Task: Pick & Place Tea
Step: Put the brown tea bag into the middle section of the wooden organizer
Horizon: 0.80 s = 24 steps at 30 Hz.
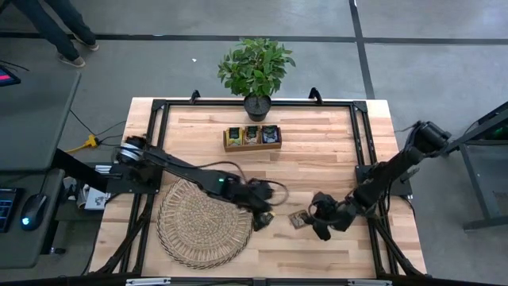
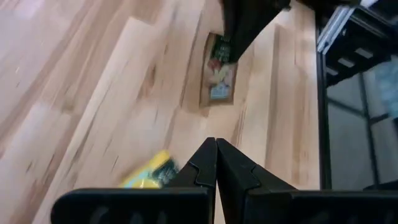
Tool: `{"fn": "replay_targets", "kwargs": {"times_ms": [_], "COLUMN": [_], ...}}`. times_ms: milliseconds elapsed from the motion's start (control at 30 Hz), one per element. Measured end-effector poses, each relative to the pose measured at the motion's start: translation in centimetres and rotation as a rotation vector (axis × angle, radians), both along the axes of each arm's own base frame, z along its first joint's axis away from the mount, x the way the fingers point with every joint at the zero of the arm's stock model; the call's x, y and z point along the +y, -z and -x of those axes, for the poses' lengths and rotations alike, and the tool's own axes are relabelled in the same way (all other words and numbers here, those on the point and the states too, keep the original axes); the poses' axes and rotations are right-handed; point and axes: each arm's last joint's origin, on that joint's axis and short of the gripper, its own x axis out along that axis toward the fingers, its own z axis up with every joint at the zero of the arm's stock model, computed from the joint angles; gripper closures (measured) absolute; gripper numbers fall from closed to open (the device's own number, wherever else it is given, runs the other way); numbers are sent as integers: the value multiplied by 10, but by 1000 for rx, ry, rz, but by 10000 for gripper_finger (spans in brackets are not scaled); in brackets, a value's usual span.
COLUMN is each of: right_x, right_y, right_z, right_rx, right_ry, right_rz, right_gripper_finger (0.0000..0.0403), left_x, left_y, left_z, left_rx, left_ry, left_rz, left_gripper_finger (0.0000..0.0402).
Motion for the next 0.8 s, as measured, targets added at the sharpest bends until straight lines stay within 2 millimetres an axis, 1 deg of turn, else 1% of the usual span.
{"fn": "replay_targets", "kwargs": {"times_ms": [67, 167, 267, 333, 433, 500, 633, 733, 800], "right_x": [-7, -22, -40, -52, -74, -91, -124, -146, -157], "right_y": [-8, -23, -42, -60, -88, -107, -140, -153, -157], "right_z": [-3, -9, -19, -31, -48, -60, -78, -92, -106], "right_rx": [-33, -81, -63, -56, -29, -30, 13, 59, 76], "right_ry": [-4, -11, -54, -123, -228, -280, -360, -421, -466], "right_rz": [24, 68, 157, 224, 350, 435, 572, 620, 645], "right_gripper_finger": [403, 403, 403, 402, 402, 402, 402, 402, 402], "left_x": [6, 13, 23, 28, 36, 41, 51, 62, 70], "left_y": [7, 21, 37, 43, 53, 54, 62, 66, 70], "left_z": [20, 45, 75, 89, 112, 123, 150, 168, 181], "left_rx": [-14, -106, -178, -278, -379, -458, -575, -682, -741], "left_ry": [-25, -65, -106, -125, -154, -167, -214, -234, -237], "left_rz": [29, 113, 180, 240, 290, 321, 339, 373, 396], "left_gripper_finger": [401, 401, 401, 401, 401, 401, 401, 401, 401]}}
